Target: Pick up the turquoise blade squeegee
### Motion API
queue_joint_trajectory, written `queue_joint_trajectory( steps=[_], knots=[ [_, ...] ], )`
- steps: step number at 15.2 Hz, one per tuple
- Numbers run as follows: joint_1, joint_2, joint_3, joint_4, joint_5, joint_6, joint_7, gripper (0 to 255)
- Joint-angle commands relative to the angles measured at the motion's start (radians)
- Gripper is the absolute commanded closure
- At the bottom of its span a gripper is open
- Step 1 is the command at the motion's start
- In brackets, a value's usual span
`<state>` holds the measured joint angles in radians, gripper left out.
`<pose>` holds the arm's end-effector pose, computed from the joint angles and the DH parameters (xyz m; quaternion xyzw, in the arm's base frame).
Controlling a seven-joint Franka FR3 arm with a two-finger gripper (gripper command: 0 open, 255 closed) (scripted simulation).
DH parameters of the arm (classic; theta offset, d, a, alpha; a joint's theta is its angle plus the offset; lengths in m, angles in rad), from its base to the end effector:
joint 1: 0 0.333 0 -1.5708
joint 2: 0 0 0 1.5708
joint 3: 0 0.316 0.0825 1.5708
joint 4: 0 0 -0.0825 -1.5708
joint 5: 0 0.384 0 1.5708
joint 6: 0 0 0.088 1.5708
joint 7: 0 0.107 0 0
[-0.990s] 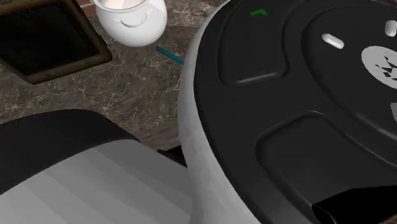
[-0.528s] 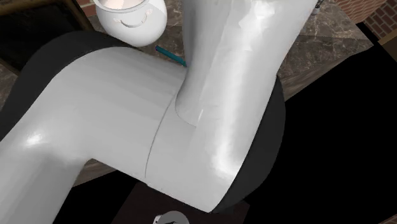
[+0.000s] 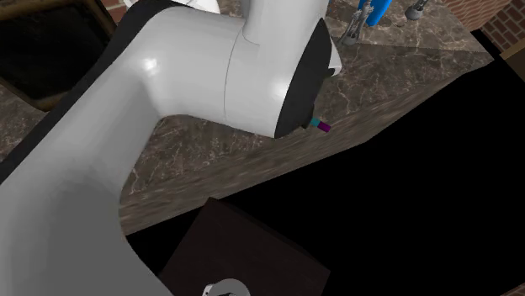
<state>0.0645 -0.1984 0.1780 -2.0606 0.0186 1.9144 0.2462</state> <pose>0.4879 0.1272 0.5238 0.9996 -0.0060 0.0260 0.0024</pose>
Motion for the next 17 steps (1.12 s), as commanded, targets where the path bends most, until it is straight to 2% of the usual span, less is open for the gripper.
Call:
queue_joint_trajectory(
  steps=[1, 8, 14, 17],
  knots=[
    [0.005, 0.077, 0.017, 0.059, -0.016, 0.018, 0.030, 0],
    [0.039, 0.354, 0.052, 0.311, -0.094, 0.035, 0.127, 0],
    [0.097, 0.612, 0.054, 0.605, -0.165, -0.010, 0.190, 0],
    [0.100, 0.627, 0.052, 0.598, -0.168, 0.012, 0.194, 0]
  ],
)
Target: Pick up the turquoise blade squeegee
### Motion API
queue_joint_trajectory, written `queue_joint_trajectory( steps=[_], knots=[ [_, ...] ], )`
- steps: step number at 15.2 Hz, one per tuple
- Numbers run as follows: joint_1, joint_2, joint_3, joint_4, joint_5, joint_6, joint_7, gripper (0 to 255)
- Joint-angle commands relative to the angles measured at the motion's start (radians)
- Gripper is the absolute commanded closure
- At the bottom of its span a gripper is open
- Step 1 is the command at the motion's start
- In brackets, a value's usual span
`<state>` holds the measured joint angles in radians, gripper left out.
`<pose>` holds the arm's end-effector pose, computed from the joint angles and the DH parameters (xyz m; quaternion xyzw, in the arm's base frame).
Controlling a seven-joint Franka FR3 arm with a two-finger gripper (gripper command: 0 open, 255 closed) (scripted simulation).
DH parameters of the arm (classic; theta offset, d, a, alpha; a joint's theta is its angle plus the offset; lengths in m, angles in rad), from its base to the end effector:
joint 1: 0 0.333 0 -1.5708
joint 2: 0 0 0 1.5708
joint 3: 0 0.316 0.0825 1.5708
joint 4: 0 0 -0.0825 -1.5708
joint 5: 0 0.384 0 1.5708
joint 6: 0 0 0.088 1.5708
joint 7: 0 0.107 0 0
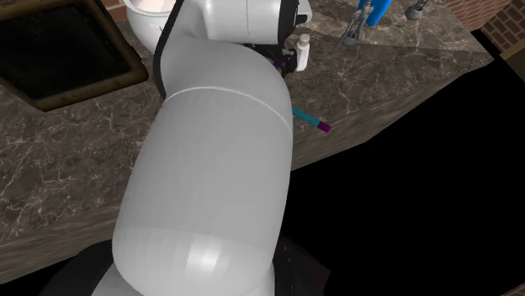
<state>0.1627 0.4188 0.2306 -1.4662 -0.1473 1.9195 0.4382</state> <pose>0.6457 0.2305 0.4500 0.9994 -0.0095 0.0305 0.0122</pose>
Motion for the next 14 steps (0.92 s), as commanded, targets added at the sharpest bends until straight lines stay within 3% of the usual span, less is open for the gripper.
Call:
queue_joint_trajectory(
  steps=[1, 7, 8, 14],
  knots=[
    [0.001, 0.012, -0.001, -0.007, -0.003, 0.019, 0.003, 0],
    [0.000, 0.024, -0.004, -0.050, -0.008, 0.074, 0.008, 0],
    [0.000, 0.024, -0.004, -0.051, -0.008, 0.074, 0.008, 255],
    [-0.001, 0.021, -0.004, -0.058, -0.008, 0.079, 0.008, 255]
  ],
)
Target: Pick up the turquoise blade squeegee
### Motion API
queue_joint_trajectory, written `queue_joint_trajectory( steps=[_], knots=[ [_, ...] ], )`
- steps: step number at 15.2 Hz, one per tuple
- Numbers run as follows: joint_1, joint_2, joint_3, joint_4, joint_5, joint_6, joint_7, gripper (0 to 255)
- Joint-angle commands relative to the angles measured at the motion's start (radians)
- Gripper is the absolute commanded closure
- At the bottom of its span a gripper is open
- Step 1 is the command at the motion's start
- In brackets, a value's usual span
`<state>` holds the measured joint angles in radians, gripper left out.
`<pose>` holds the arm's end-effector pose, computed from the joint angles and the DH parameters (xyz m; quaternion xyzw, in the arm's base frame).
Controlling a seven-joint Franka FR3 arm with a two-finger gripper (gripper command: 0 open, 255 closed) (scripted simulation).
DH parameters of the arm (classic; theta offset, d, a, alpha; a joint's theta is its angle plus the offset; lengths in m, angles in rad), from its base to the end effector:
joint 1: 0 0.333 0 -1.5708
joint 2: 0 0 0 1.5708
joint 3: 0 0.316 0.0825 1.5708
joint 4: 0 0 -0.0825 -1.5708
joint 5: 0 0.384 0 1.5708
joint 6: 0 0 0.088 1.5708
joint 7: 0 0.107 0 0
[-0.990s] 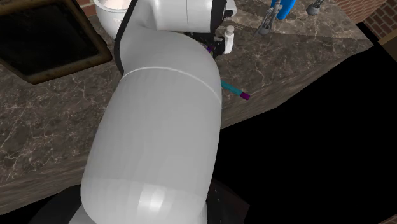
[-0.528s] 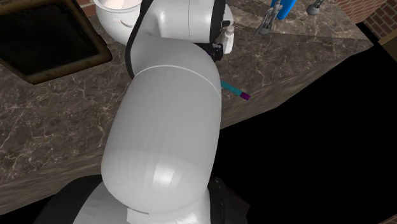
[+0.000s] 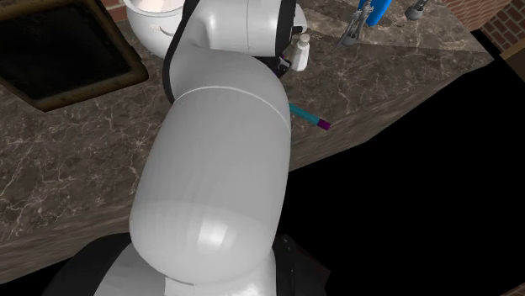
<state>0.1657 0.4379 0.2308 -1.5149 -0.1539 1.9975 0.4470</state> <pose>0.6466 0.2355 0.4210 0.9993 -0.0073 0.0353 0.0090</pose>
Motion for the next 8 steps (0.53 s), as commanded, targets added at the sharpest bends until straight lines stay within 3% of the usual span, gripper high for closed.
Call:
queue_joint_trajectory(
  steps=[1, 8],
  knots=[
    [-0.001, 0.009, -0.004, -0.002, -0.003, 0.000, 0.002, 255],
    [-0.002, -0.008, -0.001, 0.046, 0.003, -0.064, -0.006, 255]
  ],
)
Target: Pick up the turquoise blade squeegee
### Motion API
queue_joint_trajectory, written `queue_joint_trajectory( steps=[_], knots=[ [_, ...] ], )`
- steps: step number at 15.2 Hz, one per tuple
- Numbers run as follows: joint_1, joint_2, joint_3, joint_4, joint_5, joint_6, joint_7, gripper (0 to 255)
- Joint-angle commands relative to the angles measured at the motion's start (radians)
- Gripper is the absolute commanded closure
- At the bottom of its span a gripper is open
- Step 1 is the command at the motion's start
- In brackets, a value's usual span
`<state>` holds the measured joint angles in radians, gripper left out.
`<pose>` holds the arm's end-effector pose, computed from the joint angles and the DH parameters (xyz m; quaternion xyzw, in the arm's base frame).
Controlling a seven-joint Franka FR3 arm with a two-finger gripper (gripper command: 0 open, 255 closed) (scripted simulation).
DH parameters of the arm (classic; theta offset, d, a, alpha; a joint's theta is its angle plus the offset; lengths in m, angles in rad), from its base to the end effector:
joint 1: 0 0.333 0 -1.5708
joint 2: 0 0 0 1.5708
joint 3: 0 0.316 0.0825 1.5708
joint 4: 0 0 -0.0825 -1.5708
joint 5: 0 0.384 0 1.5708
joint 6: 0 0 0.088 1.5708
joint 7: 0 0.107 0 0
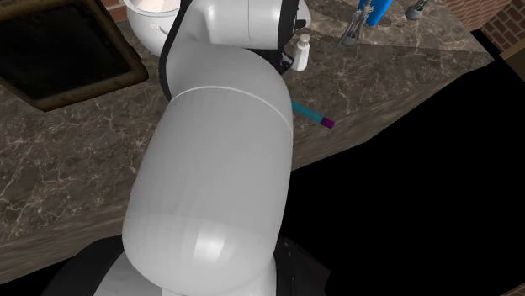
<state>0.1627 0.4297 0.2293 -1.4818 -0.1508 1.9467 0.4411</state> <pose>0.6474 0.2309 0.4376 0.9994 -0.0097 0.0310 0.0121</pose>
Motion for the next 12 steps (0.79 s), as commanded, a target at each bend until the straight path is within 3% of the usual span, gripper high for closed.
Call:
queue_joint_trajectory(
  steps=[1, 12],
  knots=[
    [0.001, -0.002, 0.001, 0.024, 0.001, -0.026, -0.002, 255],
    [0.007, -0.009, 0.004, 0.136, 0.006, -0.145, -0.011, 255]
  ],
)
